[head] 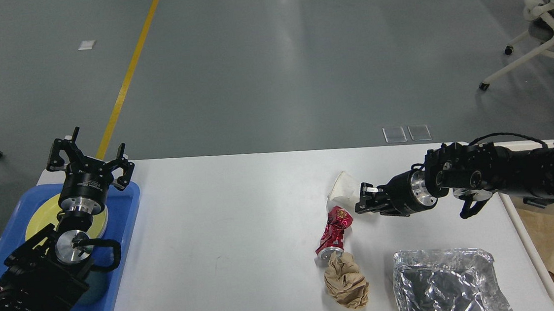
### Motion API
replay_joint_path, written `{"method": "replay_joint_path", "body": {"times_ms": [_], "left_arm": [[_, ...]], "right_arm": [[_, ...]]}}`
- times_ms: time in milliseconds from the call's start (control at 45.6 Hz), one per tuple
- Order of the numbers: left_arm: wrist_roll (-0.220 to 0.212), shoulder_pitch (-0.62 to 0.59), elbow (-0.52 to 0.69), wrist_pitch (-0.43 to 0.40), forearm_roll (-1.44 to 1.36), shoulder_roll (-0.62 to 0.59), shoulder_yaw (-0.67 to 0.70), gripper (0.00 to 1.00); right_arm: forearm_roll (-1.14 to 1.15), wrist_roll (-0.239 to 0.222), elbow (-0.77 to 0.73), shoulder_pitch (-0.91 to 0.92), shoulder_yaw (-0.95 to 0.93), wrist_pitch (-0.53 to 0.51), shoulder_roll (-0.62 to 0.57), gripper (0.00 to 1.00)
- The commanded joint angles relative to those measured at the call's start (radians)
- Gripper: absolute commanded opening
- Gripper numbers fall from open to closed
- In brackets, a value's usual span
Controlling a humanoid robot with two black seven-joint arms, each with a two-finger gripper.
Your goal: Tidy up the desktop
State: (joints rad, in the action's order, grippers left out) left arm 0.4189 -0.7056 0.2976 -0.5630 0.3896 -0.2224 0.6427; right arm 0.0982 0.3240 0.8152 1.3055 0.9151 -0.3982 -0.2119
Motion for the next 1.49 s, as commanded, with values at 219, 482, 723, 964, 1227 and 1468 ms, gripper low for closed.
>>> {"method": "replay_joint_path", "body": {"times_ms": [219, 482, 723, 964, 1227, 1468], "left_arm": [[0.0, 0.0, 0.0, 0.0, 0.0, 0.0, 0.0, 0.97], [0.001, 0.0, 0.0, 0.0, 0.0, 0.0, 0.0, 0.97], [0.0, 0.0, 0.0, 0.0, 0.0, 0.0, 0.0, 0.97], [0.0, 0.0, 0.0, 0.0, 0.0, 0.0, 0.0, 0.97], [0.0, 0.0, 0.0, 0.0, 0.0, 0.0, -0.002, 0.97], [0.0, 0.0, 0.0, 0.0, 0.0, 0.0, 0.0, 0.97]], "right_arm": [[0.0, 0.0, 0.022, 0.129, 0.04, -0.071, -0.153, 1.0], [0.018, -0.002, 0.038, 0.402, 0.097, -0.327, -0.353, 1.0], [0.087, -0.002, 0.039, 0.708, 0.22, -0.514, -0.382, 1.0], [0.212, -0.002, 0.062, 0.891, 0.231, -0.562, -0.285, 1.0], [0.279, -0.002, 0.108, 0.919, 0.234, -0.562, -0.026, 1.0], [0.265, -0.003, 0.105, 0.753, 0.218, -0.421, 0.203, 1.0]]}}
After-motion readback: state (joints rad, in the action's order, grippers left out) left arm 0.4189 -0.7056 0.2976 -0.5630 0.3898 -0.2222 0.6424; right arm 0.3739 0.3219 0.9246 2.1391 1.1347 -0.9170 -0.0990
